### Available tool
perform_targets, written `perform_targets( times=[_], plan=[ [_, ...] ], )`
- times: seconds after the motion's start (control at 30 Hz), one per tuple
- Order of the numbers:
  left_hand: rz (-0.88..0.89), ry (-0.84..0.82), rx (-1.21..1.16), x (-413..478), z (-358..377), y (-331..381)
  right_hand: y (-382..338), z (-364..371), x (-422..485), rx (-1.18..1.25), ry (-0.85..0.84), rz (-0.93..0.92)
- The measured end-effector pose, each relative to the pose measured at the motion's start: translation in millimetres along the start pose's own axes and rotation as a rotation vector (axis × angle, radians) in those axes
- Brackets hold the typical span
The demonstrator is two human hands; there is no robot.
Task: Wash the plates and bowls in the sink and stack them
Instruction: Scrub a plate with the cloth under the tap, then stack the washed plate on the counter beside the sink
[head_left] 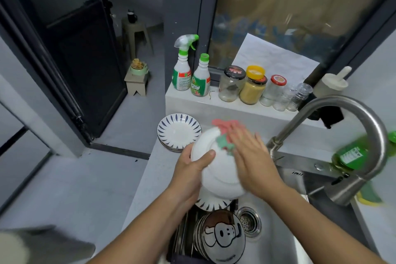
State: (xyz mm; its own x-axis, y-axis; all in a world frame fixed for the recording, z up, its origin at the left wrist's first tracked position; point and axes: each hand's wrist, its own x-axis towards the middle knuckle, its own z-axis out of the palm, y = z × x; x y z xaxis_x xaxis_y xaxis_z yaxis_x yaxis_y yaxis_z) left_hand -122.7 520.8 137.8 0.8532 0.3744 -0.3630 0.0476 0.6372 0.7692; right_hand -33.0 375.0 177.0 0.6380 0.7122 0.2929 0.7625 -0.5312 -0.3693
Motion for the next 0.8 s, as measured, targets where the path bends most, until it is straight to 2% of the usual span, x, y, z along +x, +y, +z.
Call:
perform_targets(
  times=[0.1,0.13,0.2,0.27,0.33,0.43,0.5,0.67,0.8],
  plan=[
    [0.049,-0.046,0.085,11.6,-24.0,13.4,-6.5,2.4,14.8,0.634,0.241,0.568],
    [0.068,-0.062,0.107,16.6,-31.8,18.9,-9.1,4.7,20.2,0.794,0.267,0.734],
    [0.119,-0.089,0.162,26.5,-46.2,31.1,-8.3,9.6,23.6,1.086,0.183,1.015],
    [0.174,-0.115,0.239,36.6,-56.6,44.7,-10.4,6.3,28.0,1.368,0.04,1.183],
    [0.218,-0.152,0.34,47.7,-65.5,55.6,-7.6,5.8,40.7,1.545,-0.035,1.218],
    [0.235,-0.182,0.464,65.4,-72.3,61.7,-7.2,17.0,62.2,1.701,0.021,1.224],
    [0.219,-0.151,0.487,75.8,-71.3,63.9,-5.1,31.0,77.0,1.724,0.073,1.21],
    [0.016,0.022,0.241,107.0,-74.9,64.8,-5.3,59.9,101.4,1.543,0.157,1.127],
    [0.019,0.043,0.242,127.5,-85.1,63.0,5.3,84.2,108.7,1.211,0.122,0.923]
  ],
)
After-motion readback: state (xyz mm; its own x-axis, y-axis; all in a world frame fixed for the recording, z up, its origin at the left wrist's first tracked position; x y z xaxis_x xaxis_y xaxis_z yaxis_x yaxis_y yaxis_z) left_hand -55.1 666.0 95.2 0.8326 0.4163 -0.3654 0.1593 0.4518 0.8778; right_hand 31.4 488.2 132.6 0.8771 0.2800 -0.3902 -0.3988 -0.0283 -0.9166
